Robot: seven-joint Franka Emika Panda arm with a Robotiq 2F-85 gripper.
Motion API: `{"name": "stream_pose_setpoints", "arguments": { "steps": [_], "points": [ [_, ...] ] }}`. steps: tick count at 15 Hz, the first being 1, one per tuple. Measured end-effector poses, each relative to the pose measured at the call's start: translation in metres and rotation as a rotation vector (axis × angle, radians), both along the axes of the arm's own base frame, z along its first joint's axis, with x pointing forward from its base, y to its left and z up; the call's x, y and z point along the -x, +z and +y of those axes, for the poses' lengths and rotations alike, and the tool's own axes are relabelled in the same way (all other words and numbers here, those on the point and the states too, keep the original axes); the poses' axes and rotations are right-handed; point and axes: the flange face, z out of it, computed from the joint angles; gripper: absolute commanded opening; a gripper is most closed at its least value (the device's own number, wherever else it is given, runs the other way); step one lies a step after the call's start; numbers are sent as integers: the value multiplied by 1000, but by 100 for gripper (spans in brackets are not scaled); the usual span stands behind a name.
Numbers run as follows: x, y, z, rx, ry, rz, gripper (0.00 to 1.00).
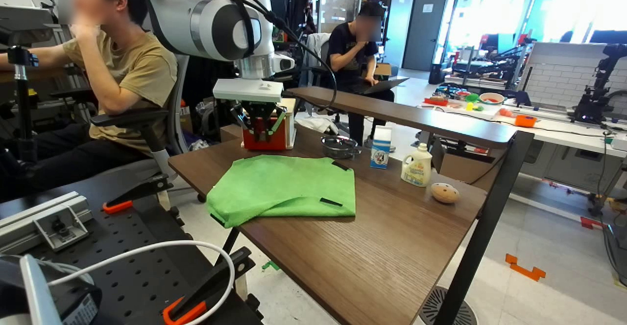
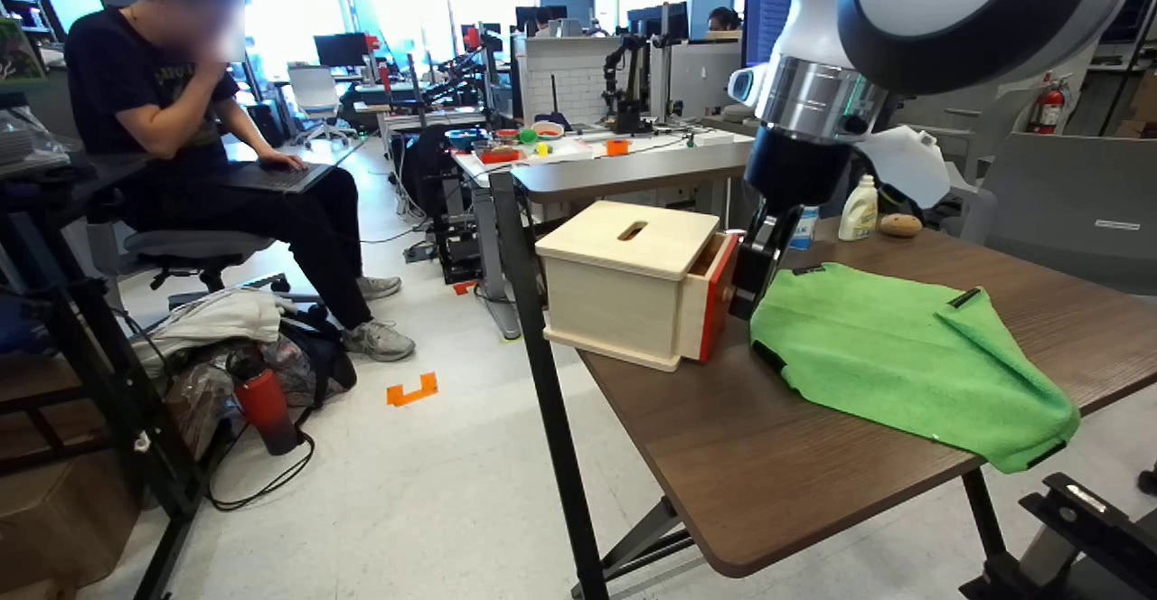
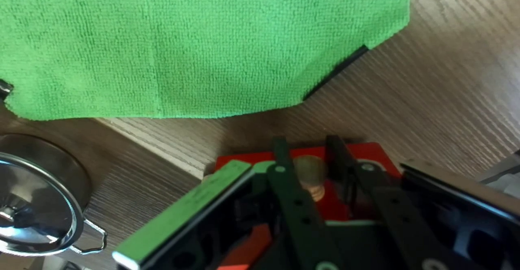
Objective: Open the drawer of the wooden box on the left
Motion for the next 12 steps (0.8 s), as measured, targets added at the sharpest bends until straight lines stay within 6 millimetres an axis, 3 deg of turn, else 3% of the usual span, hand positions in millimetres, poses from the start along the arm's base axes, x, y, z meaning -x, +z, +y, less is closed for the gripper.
{"name": "stream_pose_setpoints", "arguments": {
  "steps": [12],
  "points": [
    [18, 0, -18, 36, 9, 21, 7]
  ]
}}
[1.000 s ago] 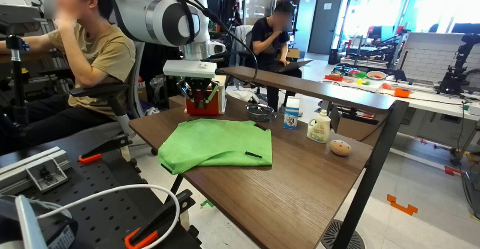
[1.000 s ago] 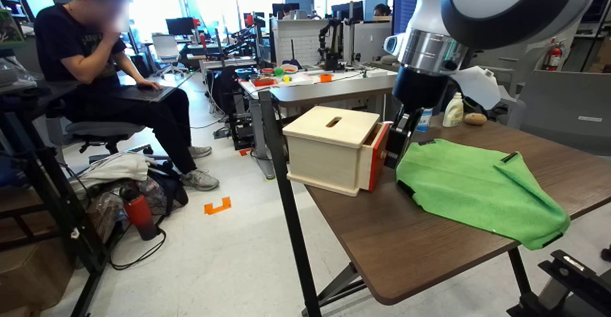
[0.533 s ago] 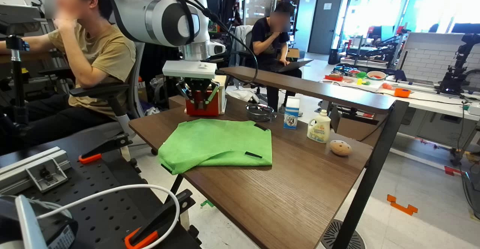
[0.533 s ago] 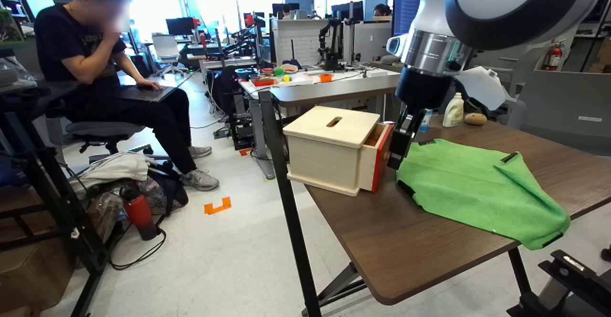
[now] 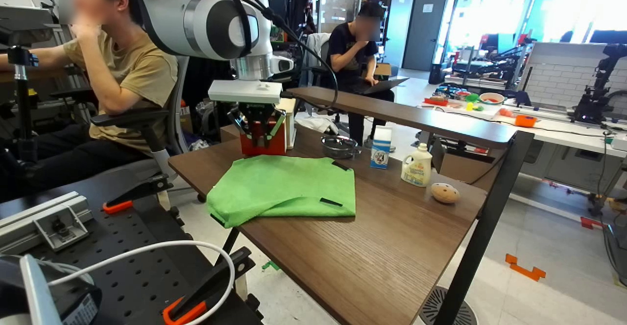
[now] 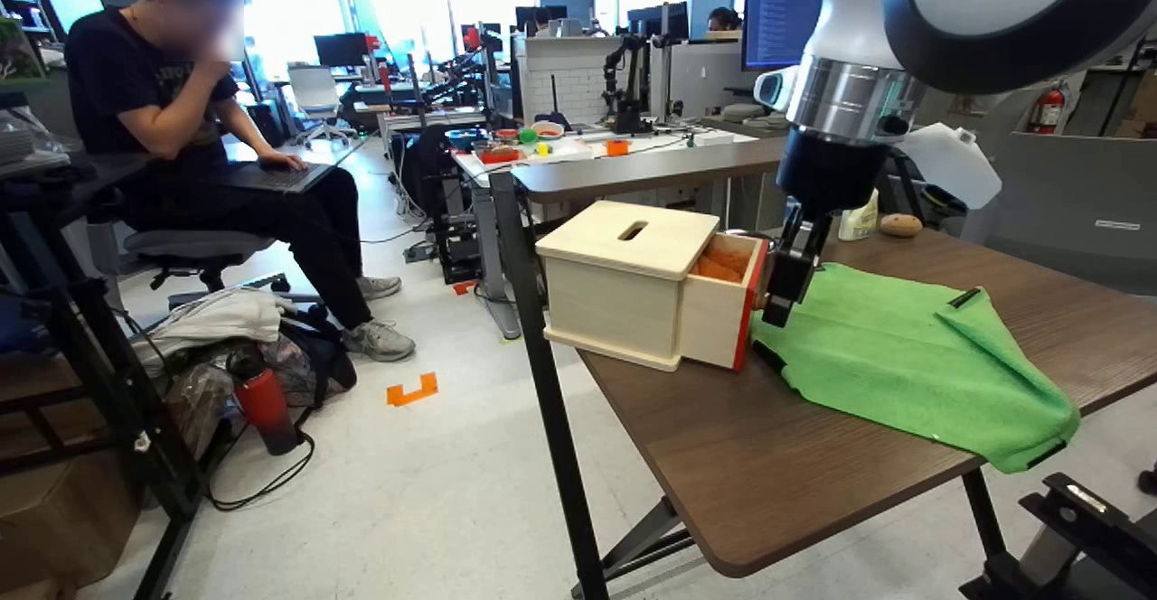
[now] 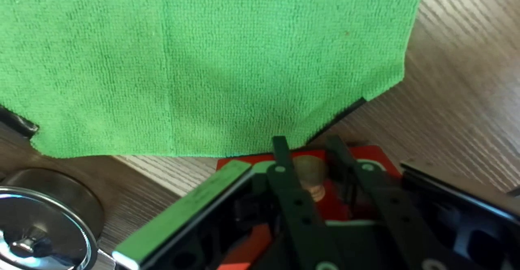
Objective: Open the drawer of the wooden box on the left
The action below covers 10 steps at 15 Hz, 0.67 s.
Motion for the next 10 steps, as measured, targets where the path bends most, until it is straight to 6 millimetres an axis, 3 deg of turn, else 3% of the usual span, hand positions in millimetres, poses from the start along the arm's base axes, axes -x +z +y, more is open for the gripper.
{"name": "stream_pose_setpoints", "arguments": {
  "steps": [9, 10],
  "points": [
    [22, -7, -29, 43, -3, 37, 7],
    [24, -6, -32, 46, -3, 38, 52]
  ]
}}
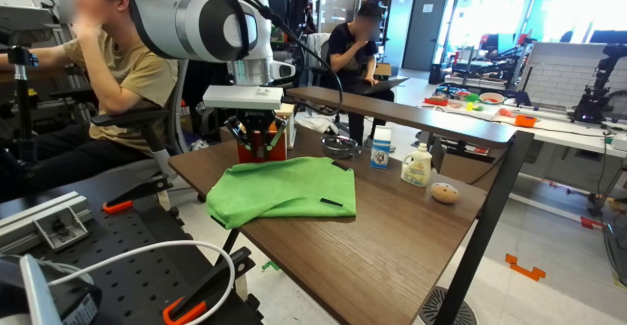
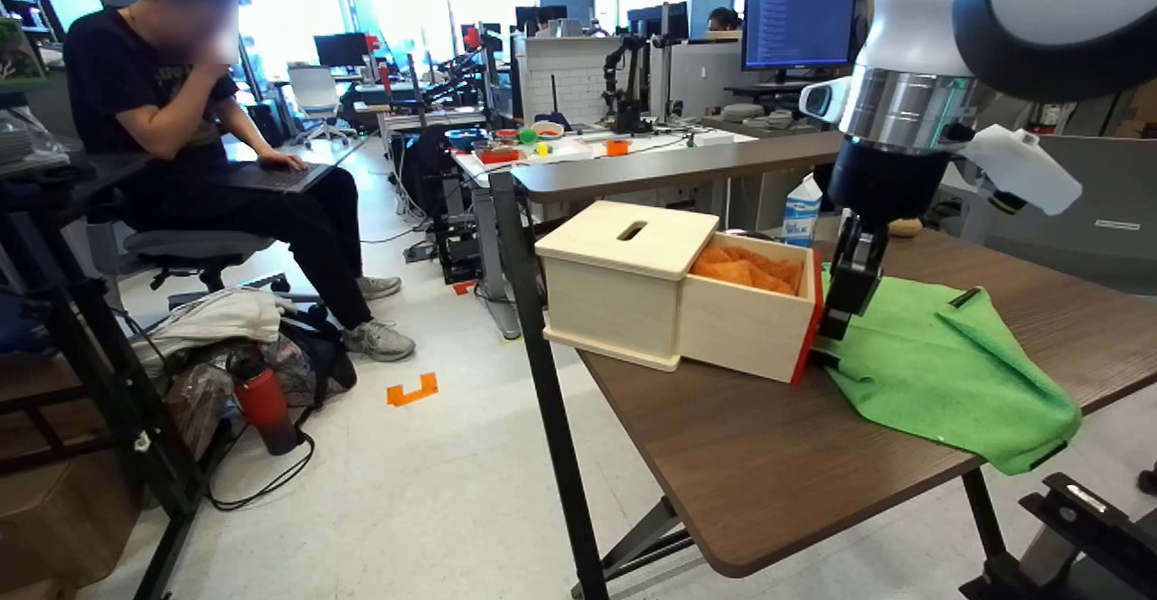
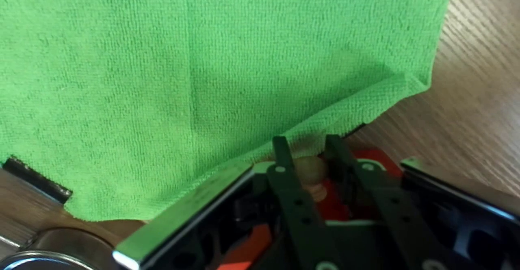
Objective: Open the drawer of the wooden box on the left
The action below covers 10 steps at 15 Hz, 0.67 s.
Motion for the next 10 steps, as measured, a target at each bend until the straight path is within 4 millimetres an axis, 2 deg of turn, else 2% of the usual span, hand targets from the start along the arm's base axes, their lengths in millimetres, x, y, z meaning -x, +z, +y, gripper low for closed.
{"name": "stream_pose_setpoints", "arguments": {
  "steps": [1, 3, 7, 8, 10],
  "points": [
    [2, 0, -3, 3, -2, 3, 54],
    [4, 0, -10, 10, -15, 5, 66],
    [3, 1, -25, 22, -57, 4, 95],
    [3, 2, -26, 21, -73, 3, 99],
    [2, 6, -26, 18, -102, -3, 100]
  ]
}}
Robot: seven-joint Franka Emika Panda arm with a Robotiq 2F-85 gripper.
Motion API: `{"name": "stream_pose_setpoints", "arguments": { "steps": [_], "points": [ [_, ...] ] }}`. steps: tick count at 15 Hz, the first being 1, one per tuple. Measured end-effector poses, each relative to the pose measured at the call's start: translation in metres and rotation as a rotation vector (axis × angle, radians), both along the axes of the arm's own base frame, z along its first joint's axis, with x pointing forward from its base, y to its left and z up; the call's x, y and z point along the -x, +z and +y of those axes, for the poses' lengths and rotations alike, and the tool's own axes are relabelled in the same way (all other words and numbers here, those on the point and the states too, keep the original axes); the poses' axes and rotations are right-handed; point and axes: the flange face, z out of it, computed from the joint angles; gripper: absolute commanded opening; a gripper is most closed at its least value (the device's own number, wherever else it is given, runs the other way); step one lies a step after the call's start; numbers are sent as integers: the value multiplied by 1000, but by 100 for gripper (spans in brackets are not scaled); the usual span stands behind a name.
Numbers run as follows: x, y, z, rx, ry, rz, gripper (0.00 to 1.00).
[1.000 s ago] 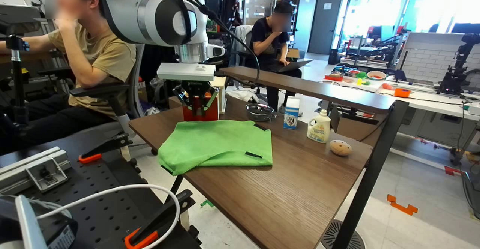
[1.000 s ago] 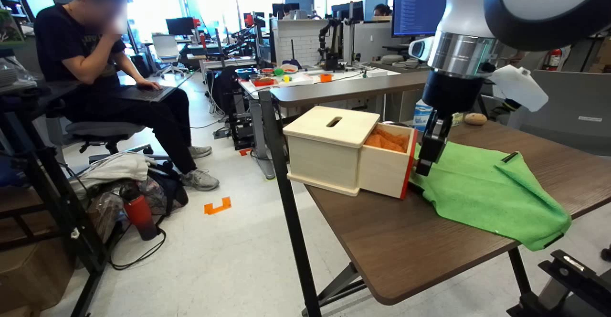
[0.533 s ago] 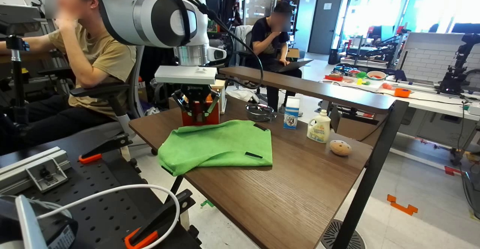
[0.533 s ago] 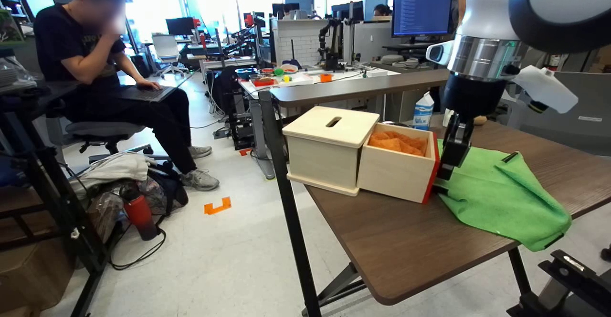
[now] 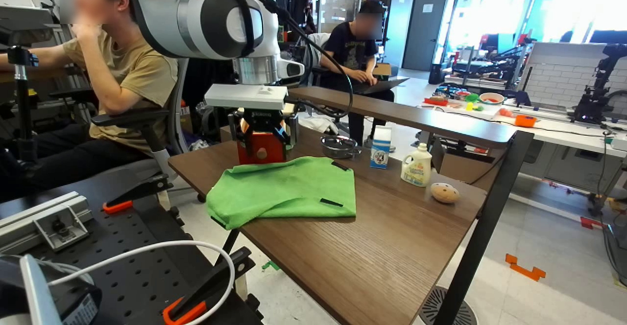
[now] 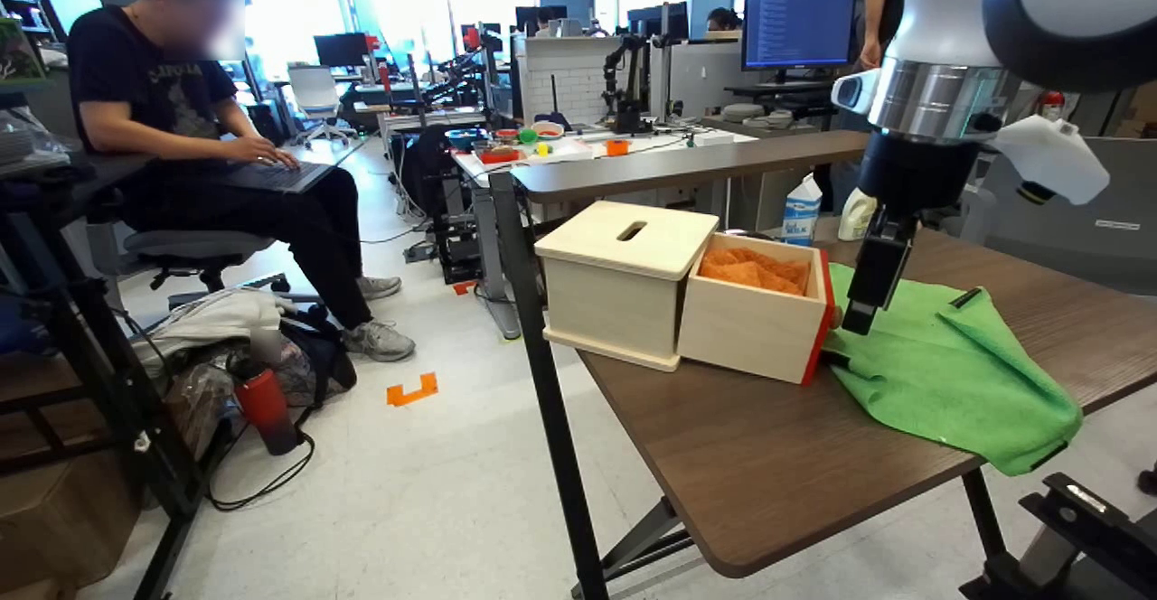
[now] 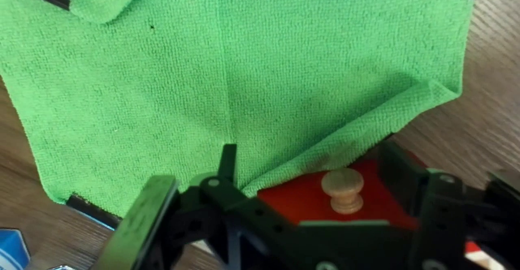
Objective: Open the drawer of the wooden box on the left
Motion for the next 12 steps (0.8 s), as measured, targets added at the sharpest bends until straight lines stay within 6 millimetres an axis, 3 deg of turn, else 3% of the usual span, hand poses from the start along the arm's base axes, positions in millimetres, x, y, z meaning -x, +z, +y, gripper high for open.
{"name": "stream_pose_setpoints", "arguments": {
  "steps": [5, 10, 12],
  "points": [
    [8, 27, -1, 12, -54, 13, 100],
    [19, 91, -5, 28, -80, -17, 100],
    [20, 88, -5, 28, -79, -12, 100]
  ]
}}
